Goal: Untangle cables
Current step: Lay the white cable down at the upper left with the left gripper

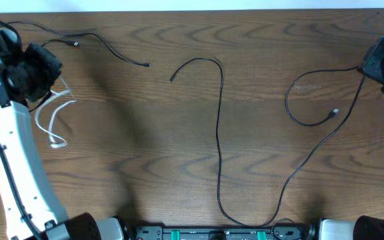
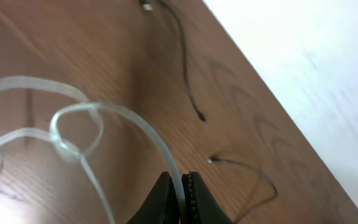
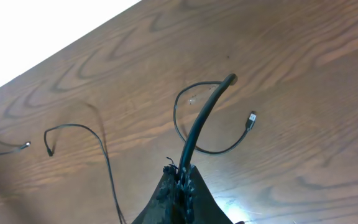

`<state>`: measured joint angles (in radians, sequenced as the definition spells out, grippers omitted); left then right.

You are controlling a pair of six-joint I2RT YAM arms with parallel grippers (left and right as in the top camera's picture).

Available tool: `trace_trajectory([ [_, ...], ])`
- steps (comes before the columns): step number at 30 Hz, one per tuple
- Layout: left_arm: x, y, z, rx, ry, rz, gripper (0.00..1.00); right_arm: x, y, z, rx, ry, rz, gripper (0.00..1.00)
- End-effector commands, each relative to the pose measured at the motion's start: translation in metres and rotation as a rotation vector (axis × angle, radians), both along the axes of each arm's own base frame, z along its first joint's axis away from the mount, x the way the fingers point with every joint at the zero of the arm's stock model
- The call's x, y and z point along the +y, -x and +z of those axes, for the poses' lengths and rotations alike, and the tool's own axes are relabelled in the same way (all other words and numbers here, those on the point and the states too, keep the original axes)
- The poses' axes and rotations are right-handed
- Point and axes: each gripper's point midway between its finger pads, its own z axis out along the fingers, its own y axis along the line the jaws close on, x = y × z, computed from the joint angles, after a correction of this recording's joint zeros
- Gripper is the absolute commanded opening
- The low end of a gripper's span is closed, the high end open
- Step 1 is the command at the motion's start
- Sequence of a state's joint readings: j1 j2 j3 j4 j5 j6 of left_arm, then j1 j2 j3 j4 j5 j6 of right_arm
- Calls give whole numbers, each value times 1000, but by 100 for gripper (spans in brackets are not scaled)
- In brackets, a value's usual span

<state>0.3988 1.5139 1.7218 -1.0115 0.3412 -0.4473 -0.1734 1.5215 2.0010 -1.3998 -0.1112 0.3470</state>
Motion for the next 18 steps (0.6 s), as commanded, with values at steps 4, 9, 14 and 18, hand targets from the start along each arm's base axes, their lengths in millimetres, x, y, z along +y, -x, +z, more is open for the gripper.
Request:
trace_trajectory([
  [4, -67, -5, 28, -109, 56, -232, 7, 1, -2, -1, -2, 3, 15, 1],
  [9, -116, -19, 46, -208, 85, -402, 7, 1, 0, -2, 5, 2, 16, 1],
  [14, -113, -26, 52, -247, 65, -397, 7, 1, 2, -3, 14, 6, 24, 1],
  [18, -83, -30, 44, -220, 31, -311, 8, 1, 2, -3, 14, 8, 25, 1],
])
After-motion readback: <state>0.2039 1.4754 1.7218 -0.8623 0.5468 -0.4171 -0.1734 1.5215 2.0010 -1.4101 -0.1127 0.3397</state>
